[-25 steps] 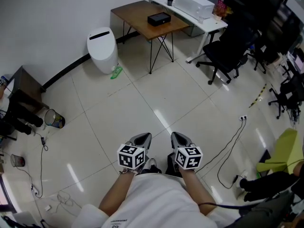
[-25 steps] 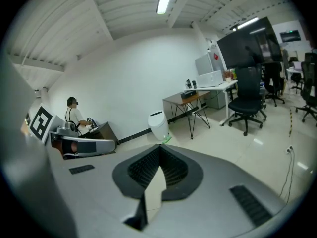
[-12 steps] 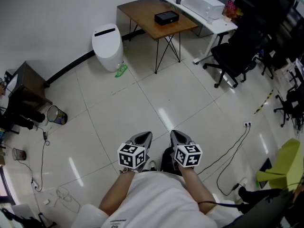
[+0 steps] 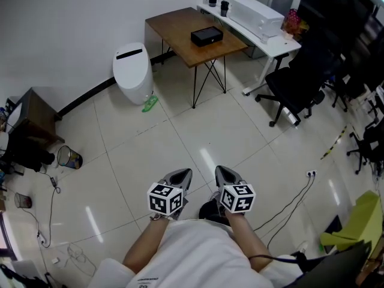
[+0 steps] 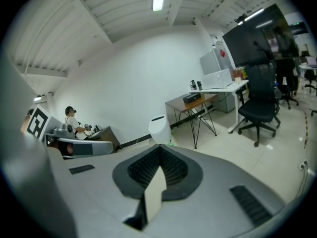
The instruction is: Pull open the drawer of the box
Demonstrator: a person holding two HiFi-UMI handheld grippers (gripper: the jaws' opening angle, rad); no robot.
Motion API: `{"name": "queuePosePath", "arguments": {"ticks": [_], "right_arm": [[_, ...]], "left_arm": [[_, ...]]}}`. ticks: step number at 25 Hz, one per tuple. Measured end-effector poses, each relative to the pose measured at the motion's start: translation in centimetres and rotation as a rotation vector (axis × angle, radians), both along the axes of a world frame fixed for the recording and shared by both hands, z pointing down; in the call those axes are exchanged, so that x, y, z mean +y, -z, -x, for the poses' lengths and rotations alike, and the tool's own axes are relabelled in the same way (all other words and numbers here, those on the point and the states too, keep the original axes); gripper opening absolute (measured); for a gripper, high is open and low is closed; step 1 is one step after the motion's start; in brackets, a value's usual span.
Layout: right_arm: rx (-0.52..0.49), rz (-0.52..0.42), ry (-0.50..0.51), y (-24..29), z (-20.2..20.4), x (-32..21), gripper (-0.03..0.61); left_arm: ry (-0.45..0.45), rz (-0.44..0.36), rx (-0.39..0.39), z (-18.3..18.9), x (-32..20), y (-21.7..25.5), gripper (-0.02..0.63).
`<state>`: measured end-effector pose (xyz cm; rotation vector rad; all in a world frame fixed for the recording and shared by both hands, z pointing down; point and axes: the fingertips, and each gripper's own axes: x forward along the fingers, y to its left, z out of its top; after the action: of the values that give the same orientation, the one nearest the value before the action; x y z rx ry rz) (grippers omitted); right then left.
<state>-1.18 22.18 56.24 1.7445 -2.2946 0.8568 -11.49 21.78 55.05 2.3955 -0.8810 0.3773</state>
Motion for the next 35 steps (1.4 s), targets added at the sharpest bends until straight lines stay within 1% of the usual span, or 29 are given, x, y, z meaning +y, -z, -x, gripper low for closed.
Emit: {"name": "queuePosePath", "arguments": {"ticks": [5,10,16,22,27,31,35], "right_arm": [[0.001,-0.022,0.037,0.9,-2.4,-3.5,-0.014],[-0.029,-0.025,0.017,0.9,-5.9,-5.5,-0.014],[-0.013,-0.003,0.008,0.0,-10.6,-6.6,-0.014],[-0.030,0.000,-0.018,-0.1,-14.9,-6.8,-0.014],[-0.048,-0.001,-0.032,-0.8,-15.7,-7.9,-0.014],[-0.044,0.014,-0.026,-1.6,-15.8,-9.1,-0.014],[-0.008,0.013,-0.018,-1.8,-16.6,-11.0,-0.014]], "left_arm": [[-0.007,-0.021,-0.026,-3.7,-3.2,0.9,0.000],[-0.031,-0.025,-0.062,-7.2,-5.6,1.1,0.000],[-0.045,-0.024,-0.098,-11.2,-7.7,0.7,0.000],[-0.061,-0.008,-0.100,-14.8,-8.1,0.7,0.000],[-0.096,-0.001,-0.130,-16.0,-9.1,0.0,0.000],[-0.107,0.014,-0.111,-17.0,-10.4,-0.7,0.000],[-0.132,0.022,-0.094,-18.8,-12.8,-1.6,0.000]]}}
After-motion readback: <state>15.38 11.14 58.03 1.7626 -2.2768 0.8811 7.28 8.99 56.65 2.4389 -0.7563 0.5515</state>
